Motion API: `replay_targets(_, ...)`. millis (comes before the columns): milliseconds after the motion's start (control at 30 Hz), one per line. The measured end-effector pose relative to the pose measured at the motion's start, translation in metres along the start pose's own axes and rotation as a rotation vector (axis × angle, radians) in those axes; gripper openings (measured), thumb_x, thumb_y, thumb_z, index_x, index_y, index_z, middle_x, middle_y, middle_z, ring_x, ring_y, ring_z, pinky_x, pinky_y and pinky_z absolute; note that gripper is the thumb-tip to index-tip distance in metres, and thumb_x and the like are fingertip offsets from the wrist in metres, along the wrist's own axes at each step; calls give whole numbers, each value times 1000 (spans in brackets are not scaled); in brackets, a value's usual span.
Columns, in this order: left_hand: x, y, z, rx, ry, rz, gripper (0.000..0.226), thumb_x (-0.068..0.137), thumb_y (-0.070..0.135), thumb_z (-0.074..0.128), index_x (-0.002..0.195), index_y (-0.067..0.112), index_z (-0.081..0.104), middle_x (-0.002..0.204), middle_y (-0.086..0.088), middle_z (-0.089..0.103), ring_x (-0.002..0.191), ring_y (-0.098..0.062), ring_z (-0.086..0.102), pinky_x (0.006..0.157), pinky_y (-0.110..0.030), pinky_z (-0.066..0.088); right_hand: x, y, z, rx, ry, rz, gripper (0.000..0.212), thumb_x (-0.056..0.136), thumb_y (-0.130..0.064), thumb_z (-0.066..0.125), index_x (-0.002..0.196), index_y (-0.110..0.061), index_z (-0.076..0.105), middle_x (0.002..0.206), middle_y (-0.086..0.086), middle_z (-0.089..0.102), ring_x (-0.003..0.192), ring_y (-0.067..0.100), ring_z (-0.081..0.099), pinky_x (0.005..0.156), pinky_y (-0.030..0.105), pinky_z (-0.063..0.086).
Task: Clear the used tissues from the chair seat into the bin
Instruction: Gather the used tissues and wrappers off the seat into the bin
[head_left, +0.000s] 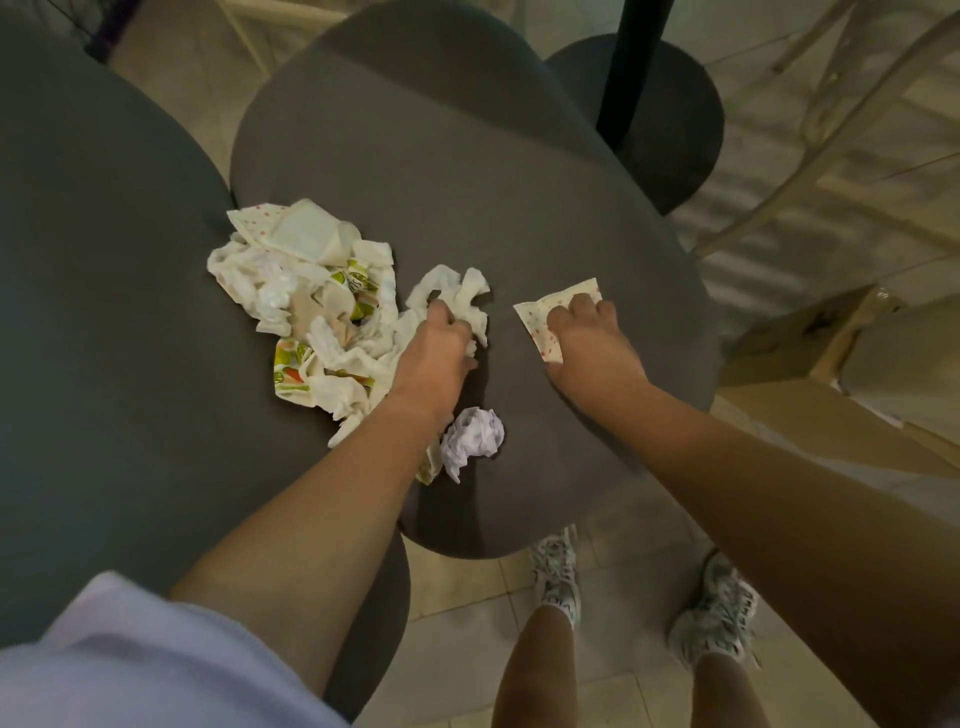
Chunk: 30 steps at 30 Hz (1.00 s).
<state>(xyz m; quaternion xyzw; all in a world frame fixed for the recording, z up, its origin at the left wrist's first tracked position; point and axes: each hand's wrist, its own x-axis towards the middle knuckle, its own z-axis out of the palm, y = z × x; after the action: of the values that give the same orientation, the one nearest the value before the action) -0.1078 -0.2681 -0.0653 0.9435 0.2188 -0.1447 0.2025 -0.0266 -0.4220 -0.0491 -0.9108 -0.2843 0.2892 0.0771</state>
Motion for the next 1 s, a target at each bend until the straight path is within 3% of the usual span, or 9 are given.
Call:
replay_targets(167, -1, 11, -5, -335, 106, 51, 8, 89, 12, 57, 95, 8, 55, 97, -2, 50, 79, -11, 50, 74, -12, 39, -3, 5, -1, 47, 2, 15, 45, 84, -15, 59, 125, -6, 44, 135, 14, 37, 125, 34, 31, 89, 43, 46)
replay_targets(333, -1, 30, -29, -1329, 208, -466, 17, 94, 4, 44, 92, 18, 52, 95, -2, 55, 84, -15, 53, 74, -28, 47, -10, 9, -5, 124, 23, 44, 43, 83, -14, 58, 123, -5, 46, 131, 14, 40, 122, 33, 34, 88, 43, 48)
replay_targets(400, -2, 32, -42, -1751, 160, -551, 15, 96, 6, 40, 96, 14, 53, 99, -6, 55, 88, -18, 54, 74, -27, 47, -12, 10, -7, 139, 22, 50, 44, 83, -15, 59, 124, -5, 46, 131, 14, 41, 122, 34, 34, 90, 43, 47)
replay_targets(467, -7, 33, -50, -1883, 126, -529, 14, 96, 21, 45, 100, 12, 54, 96, -3, 56, 82, -14, 53, 78, -26, 47, -14, 11, -10, 154, 27, 58, 44, 83, -15, 59, 124, -5, 46, 130, 15, 42, 121, 35, 35, 91, 43, 46)
replay_targets(533, -12, 33, -51, -1742, 110, -498, 23, 91, 24, 57, 110, 12, 55, 91, 4, 59, 75, -6, 55, 79, -20, 49, -16, 12, -13, 169, 28, 64, 44, 83, -16, 59, 123, -4, 47, 129, 16, 42, 120, 35, 36, 92, 43, 46)
replay_targets(600, -14, 31, -47, -1619, 104, -515, 27, 85, 8, 63, 112, 8, 58, 93, 0, 62, 74, -4, 60, 71, -14, 52, -16, 13, -15, 184, 26, 66, 43, 83, -17, 59, 123, -4, 47, 128, 16, 43, 120, 34, 36, 92, 42, 46)
replay_targets(733, -15, 27, -36, -1610, 70, -585, 18, 93, 7, 51, 108, 2, 61, 110, -8, 58, 65, -6, 49, 68, -18, 57, -18, 15, -19, 201, 21, 69, 42, 85, -17, 57, 124, -4, 47, 128, 16, 43, 121, 34, 36, 92, 43, 47)
replay_targets(867, 4, 26, -25, -754, 57, -348, 30, 95, 19, 50, 125, 19, 54, 132, -11, 47, 83, -17, 63, 78, -27, 56, -19, 19, -16, 180, 0, 59, 44, 84, -16, 58, 125, -5, 46, 131, 15, 41, 124, 34, 33, 94, 45, 47)
replay_targets(1000, 31, 28, -8, -312, -17, -218, 60, 91, 16, 57, 143, 18, 29, 141, -19, 28, 122, -33, 44, 103, -30, 35, -19, 23, -10, 134, 9, 34, 45, 84, -15, 58, 125, -5, 45, 132, 14, 41, 124, 33, 33, 93, 43, 46)
